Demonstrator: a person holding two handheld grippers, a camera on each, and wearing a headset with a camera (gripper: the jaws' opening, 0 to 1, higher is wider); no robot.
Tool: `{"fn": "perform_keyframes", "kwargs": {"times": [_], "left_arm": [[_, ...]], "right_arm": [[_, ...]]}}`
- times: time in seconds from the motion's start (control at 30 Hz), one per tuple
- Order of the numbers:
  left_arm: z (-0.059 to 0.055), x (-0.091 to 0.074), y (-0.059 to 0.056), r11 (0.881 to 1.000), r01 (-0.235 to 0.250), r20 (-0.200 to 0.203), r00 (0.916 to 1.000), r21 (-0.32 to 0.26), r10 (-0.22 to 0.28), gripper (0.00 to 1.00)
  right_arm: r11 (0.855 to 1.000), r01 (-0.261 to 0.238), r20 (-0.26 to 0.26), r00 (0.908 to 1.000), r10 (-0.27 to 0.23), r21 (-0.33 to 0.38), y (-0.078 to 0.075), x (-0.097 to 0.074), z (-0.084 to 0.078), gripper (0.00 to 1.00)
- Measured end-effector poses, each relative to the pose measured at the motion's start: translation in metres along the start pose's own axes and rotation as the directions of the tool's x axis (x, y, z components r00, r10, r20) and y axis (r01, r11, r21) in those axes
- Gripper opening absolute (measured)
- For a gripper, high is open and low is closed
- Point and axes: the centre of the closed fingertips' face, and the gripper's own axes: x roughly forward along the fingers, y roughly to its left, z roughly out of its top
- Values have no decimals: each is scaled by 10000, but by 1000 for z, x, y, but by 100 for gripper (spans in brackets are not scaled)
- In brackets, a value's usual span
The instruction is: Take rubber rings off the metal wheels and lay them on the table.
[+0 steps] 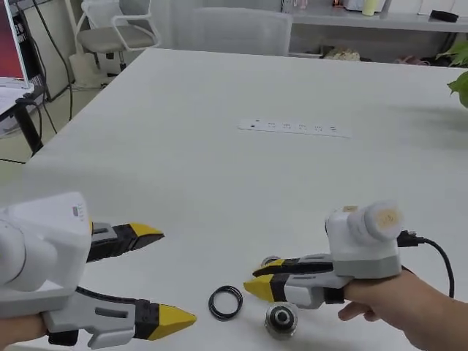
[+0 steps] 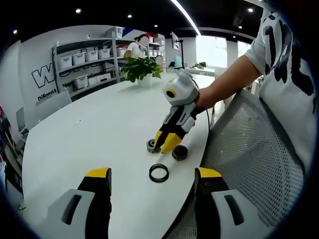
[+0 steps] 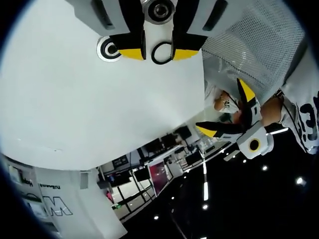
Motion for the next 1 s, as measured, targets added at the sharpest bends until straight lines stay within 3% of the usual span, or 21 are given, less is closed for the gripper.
{"fn": "perform_keyframes", "kwargs": {"times": [0.23, 0.5, 1.0], "left_arm": [[4, 0, -1, 10000, 33, 25, 10000, 61, -33, 65], [11, -1, 0, 10000, 0, 142, 9999, 86, -1, 66], [21, 1, -1, 9999, 48, 302, 9995, 145, -53, 66]], "right_arm": [[9994, 345, 748, 9966, -344, -10, -5, -21, 18, 22], [9964, 764, 1141, 9909, -719, -356, -7, -45, 25, 30], [9815, 1525, 1502, 9795, -1345, -1154, -5, -86, 21, 44]]}}
